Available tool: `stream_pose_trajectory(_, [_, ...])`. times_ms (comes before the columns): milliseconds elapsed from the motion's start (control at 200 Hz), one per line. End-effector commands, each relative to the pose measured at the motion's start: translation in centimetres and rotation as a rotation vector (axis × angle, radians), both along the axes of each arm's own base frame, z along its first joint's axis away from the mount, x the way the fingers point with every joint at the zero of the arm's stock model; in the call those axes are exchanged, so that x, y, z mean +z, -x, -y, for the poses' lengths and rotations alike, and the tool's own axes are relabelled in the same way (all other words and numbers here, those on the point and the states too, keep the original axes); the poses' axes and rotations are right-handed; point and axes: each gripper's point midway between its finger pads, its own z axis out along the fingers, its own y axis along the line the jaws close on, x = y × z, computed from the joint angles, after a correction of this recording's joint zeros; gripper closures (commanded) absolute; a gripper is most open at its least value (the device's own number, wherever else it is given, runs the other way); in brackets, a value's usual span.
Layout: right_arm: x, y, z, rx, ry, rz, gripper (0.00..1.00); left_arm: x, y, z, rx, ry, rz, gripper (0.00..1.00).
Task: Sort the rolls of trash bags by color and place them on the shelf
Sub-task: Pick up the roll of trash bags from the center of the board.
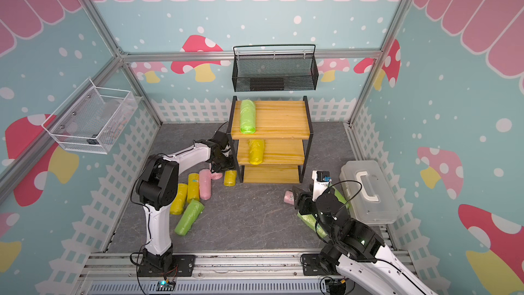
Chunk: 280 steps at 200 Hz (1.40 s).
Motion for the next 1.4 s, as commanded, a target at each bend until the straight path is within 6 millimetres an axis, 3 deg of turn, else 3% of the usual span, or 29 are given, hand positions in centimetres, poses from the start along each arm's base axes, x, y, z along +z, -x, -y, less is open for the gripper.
stream_pose_trajectory(0, [-0.3, 0.0, 0.4, -0.021, 0.008, -0.011, 0.3, -2.4, 1.5, -1.8, 0.049, -0.045, -0.088, 0.51])
stream_pose_trajectory(85, [-0.2, 0.1, 0.6, -0.025, 0.005, -0.009, 0.3, -2.4, 1.8, -2.0, 0.067, -0.03, -0.1, 0.68])
stream_pose_trajectory(240, [0.5, 0.2, 1.2, -0.037, 0.007, 0.022, 0.27, -1.8, 2.5, -1.8, 0.102, 0.037, -0.088, 0.86])
stream_pose_trajectory(435, [1.9, 0.9, 2.0, 0.028, 0.149, 0.104, 0.2, 1.9, 4.0, -1.5, 0.166, 0.169, 0.026, 1.0])
stream_pose_trajectory(565, [3.1, 2.1, 1.3, 0.146, 0.218, 0.092, 0.15, 5.5, 6.0, -2.1, 0.212, 0.228, 0.106, 1.0])
stream_pose_trajectory(795, [4.0, 3.5, -4.6, 0.449, 0.204, -0.029, 0.17, 12.7, 10.4, -2.9, 0.33, 0.397, 0.249, 1.0])
stream_pose_trajectory(891, [4.5, 3.7, -6.7, 0.498, 0.13, -0.114, 0.17, 15.5, 12.3, -2.9, 0.378, 0.477, 0.31, 1.0])
stream_pose_trajectory(971, [5.4, 4.5, -9.6, 0.61, 0.025, -0.165, 0.17, 17.4, 13.5, -2.6, 0.406, 0.549, 0.351, 1.0])
stream_pose_trajectory(1111, [6.3, 5.1, -14.0, 0.721, -0.221, -0.205, 0.23, 18.9, 16.0, -0.1, 0.394, 0.67, 0.353, 1.0])
stream_pose_trajectory(1226, [6.6, 5.6, -15.8, 0.734, -0.245, -0.197, 0.13, 19.8, 17.4, 1.2, 0.406, 0.737, 0.373, 1.0])
stream_pose_trajectory(1276, [6.6, 6.0, -16.7, 0.75, -0.242, -0.199, 0.02, 20.2, 17.9, 1.6, 0.4, 0.747, 0.374, 1.0])
stream_pose_trajectory(1396, [6.2, 6.4, -19.2, 0.766, -0.235, -0.226, 0.01, 20.7, 18.8, 2.1, 0.417, 0.775, 0.372, 1.0])
